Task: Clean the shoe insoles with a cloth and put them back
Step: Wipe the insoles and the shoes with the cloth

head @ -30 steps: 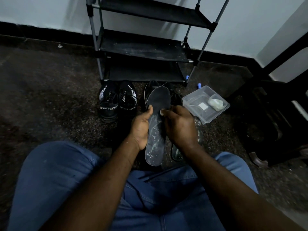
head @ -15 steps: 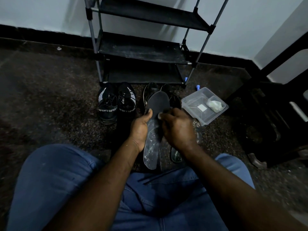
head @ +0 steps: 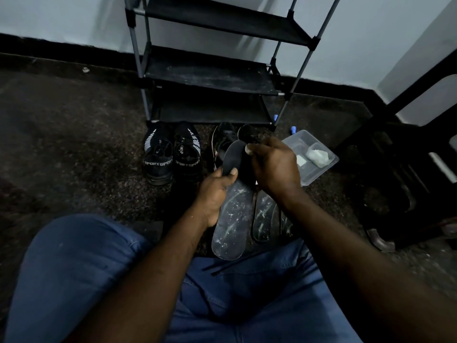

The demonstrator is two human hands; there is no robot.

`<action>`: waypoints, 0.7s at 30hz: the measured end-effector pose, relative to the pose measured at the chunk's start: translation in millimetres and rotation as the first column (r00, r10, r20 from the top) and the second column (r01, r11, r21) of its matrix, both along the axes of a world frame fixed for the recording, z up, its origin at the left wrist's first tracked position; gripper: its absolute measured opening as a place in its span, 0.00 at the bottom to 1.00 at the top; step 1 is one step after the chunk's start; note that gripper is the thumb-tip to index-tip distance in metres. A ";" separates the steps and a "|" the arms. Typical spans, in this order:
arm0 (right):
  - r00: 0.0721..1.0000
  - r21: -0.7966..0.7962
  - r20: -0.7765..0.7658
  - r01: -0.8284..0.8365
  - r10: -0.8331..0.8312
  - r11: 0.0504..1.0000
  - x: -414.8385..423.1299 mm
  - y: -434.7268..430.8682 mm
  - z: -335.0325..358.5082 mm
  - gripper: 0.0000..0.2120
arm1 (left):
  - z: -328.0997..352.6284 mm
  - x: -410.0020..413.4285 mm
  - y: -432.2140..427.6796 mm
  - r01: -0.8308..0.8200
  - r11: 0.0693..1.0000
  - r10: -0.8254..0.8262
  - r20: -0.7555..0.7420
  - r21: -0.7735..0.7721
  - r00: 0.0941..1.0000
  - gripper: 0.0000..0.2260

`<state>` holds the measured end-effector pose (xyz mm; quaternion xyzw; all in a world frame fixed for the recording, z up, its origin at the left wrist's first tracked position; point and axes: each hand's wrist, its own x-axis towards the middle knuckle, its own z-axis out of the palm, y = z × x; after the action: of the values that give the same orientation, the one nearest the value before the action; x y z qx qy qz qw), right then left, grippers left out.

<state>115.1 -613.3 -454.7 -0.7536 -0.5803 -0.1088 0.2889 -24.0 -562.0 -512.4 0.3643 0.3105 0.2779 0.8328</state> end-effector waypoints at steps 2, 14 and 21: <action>1.000 0.001 -0.009 -0.013 0.013 1.000 -0.3 -3.2 -2.3 0.09 | -0.9 0.7 -0.3 0.003 1.000 -0.003 0.021 0.002 1.000 0.14; 0.995 -0.004 -0.077 0.056 -0.056 0.998 -5.7 -13.3 -11.3 0.11 | -2.9 -0.2 1.6 0.041 0.999 -0.040 0.032 -0.029 0.999 0.18; 1.000 -0.041 -0.024 -0.016 0.015 0.999 -14.4 -38.7 -31.7 0.10 | -6.0 1.1 1.9 -0.004 0.999 0.003 -0.018 -0.047 1.000 0.14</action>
<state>100.7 -652.0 -486.4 -0.7561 -0.5848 -0.0858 0.2811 -23.0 -560.1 -518.4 0.3467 0.3250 0.2687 0.8378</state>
